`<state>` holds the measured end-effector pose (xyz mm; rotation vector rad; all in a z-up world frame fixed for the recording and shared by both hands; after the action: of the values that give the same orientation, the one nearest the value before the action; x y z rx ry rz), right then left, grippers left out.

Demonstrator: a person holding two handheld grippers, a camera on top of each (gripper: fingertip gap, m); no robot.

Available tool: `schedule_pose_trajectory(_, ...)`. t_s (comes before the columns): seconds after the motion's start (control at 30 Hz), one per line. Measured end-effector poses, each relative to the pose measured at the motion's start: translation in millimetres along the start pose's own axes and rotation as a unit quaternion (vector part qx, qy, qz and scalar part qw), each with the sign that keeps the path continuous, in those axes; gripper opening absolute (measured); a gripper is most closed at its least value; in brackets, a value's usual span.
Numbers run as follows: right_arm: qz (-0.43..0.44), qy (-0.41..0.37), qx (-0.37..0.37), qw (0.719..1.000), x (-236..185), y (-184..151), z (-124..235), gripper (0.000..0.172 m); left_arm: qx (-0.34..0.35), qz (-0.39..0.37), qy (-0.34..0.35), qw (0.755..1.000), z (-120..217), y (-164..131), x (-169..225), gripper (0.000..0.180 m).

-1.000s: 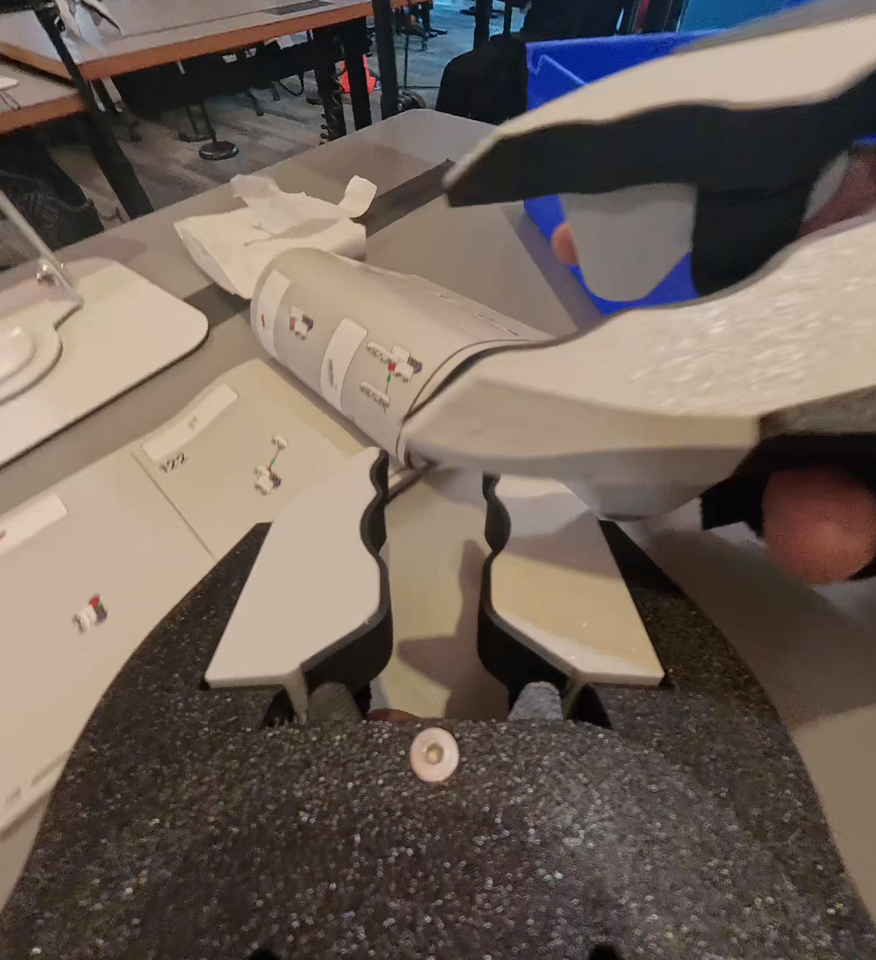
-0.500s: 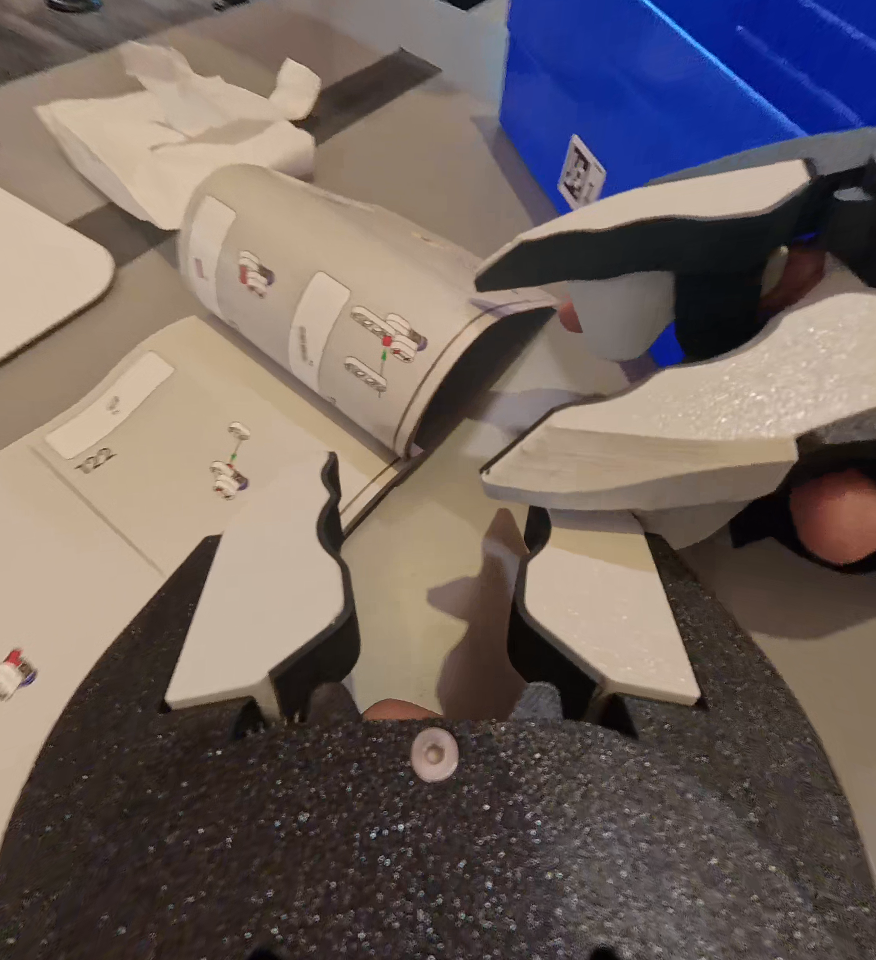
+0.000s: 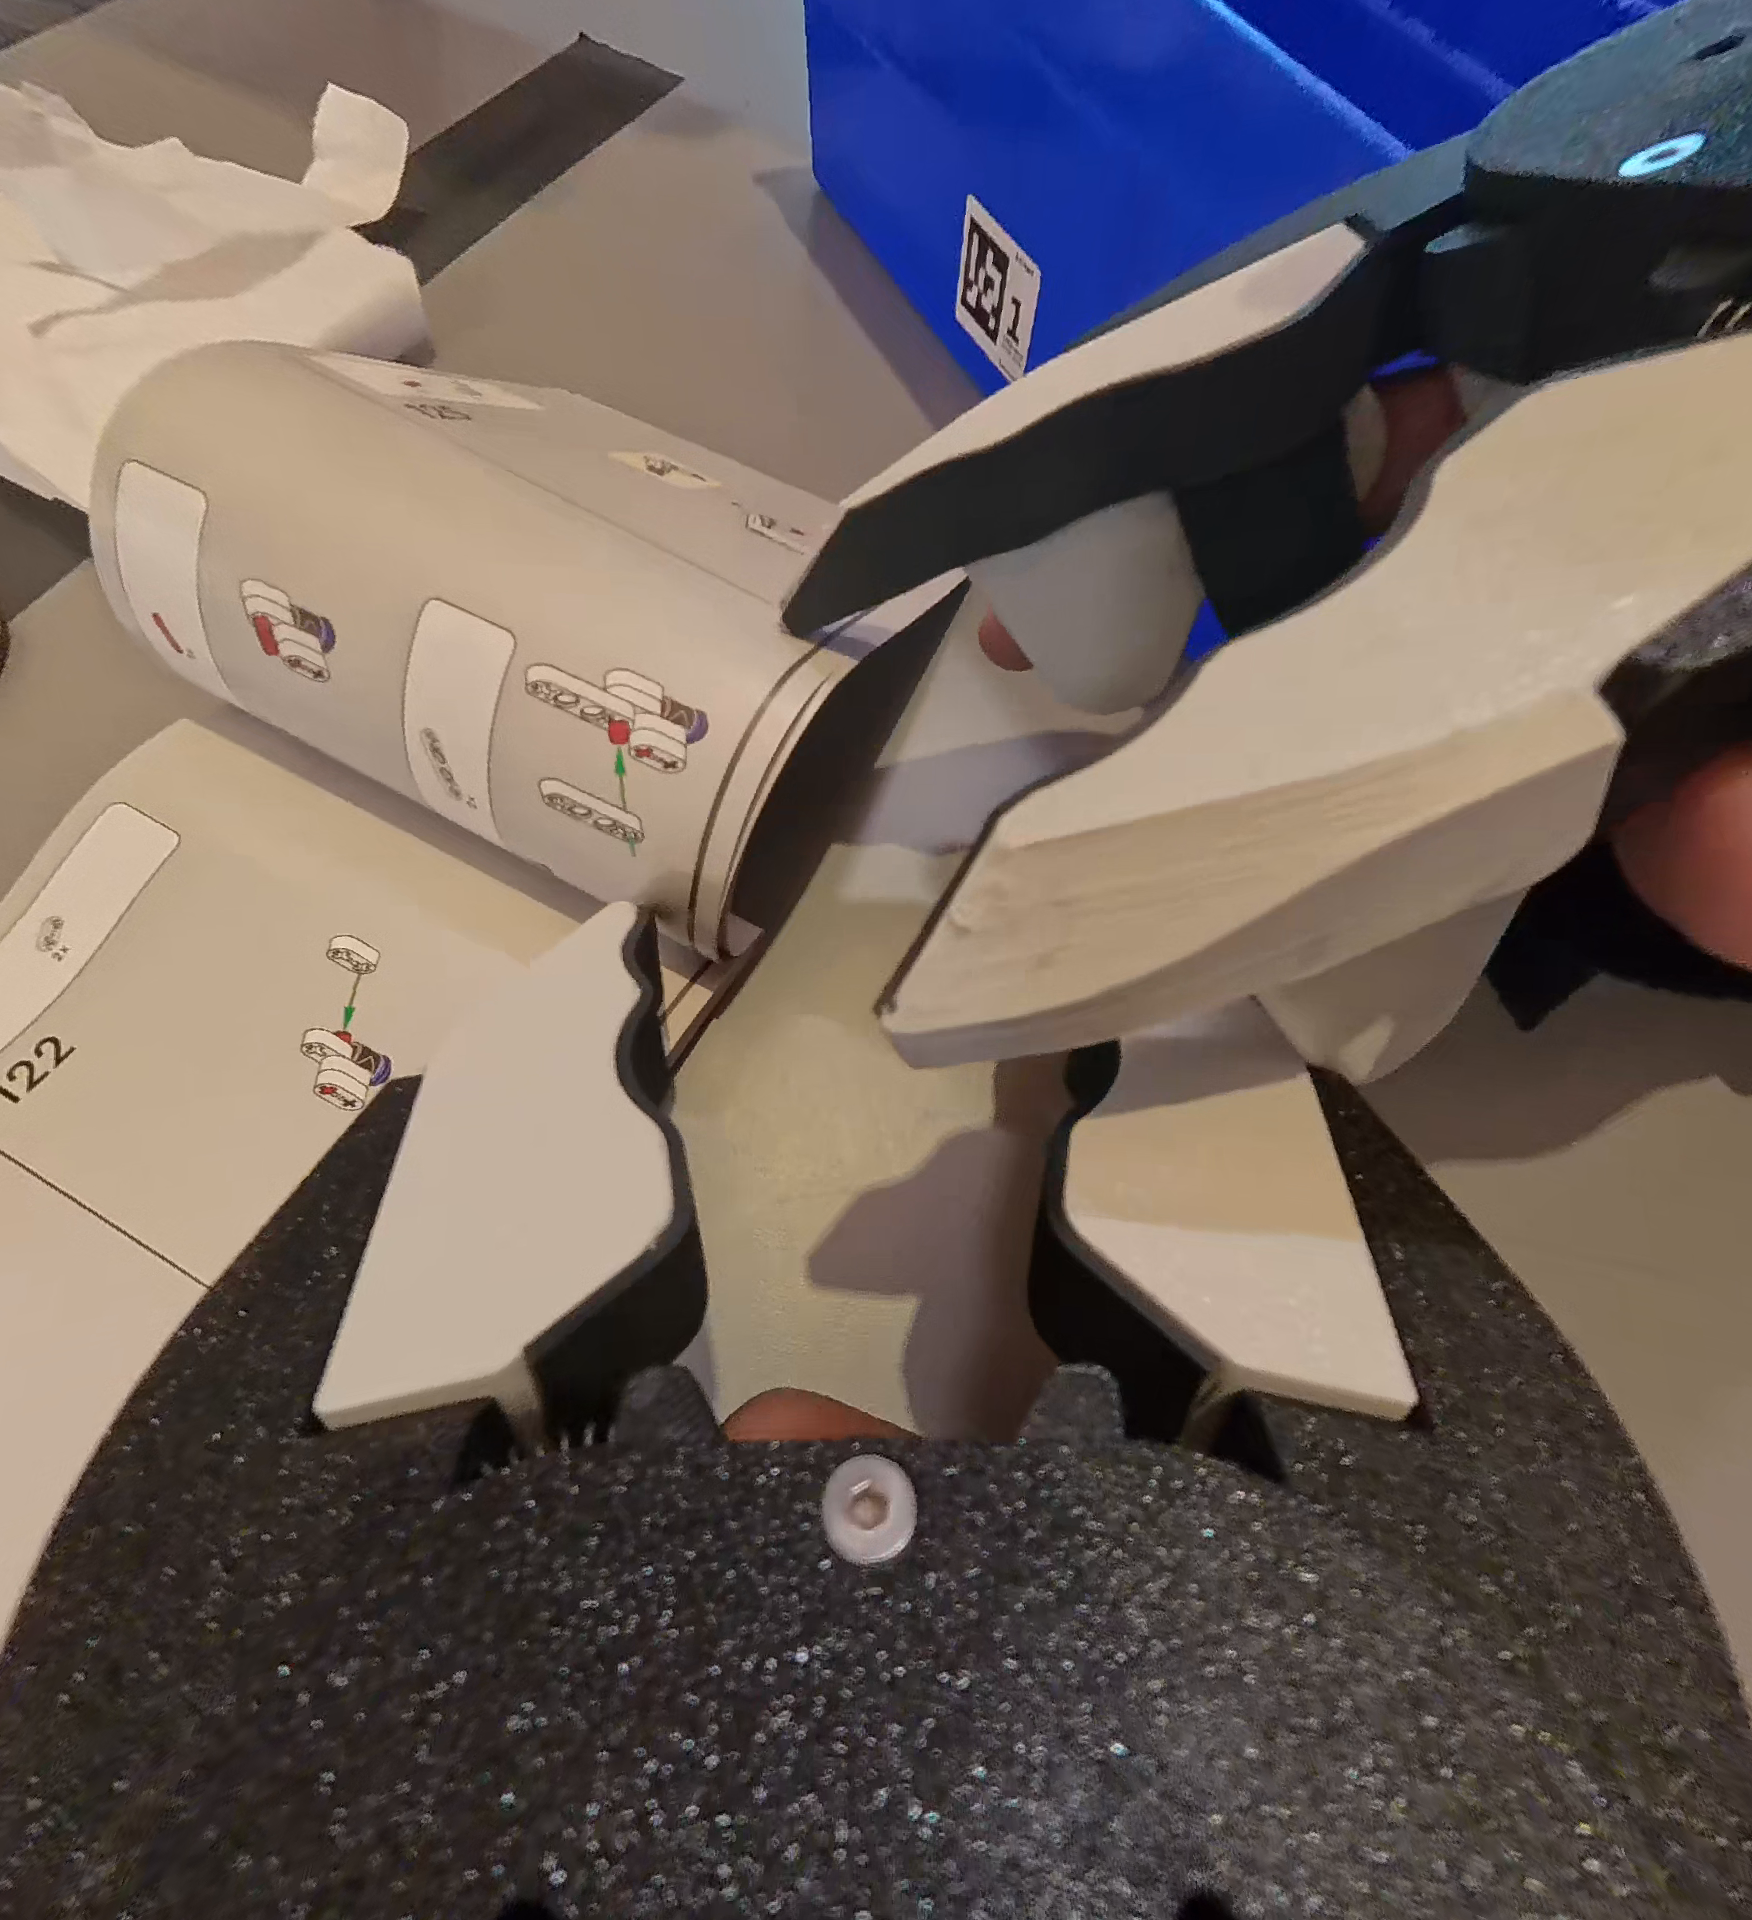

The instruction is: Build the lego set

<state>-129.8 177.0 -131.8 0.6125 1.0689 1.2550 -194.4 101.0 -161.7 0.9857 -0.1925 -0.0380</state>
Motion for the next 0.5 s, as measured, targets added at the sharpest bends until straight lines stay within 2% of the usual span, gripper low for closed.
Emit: schedule_pose_trajectory(0.5, -0.008, 0.105, 0.001, 0.994, -20, 3, -13, 0.090, 0.018, -0.008, 0.008, 1.000, 11, -4, -2, 0.077)
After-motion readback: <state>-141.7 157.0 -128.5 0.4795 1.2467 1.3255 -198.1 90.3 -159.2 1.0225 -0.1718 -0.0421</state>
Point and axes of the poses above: each gripper's, where its closed fingertips meet, z back along the fingers, y out of its top, x = y × z across the jaws, the point moved 8 cm from there along z, back along the fingers, and after that the axes turned 3 degrees about z, right-handed, at the moved point
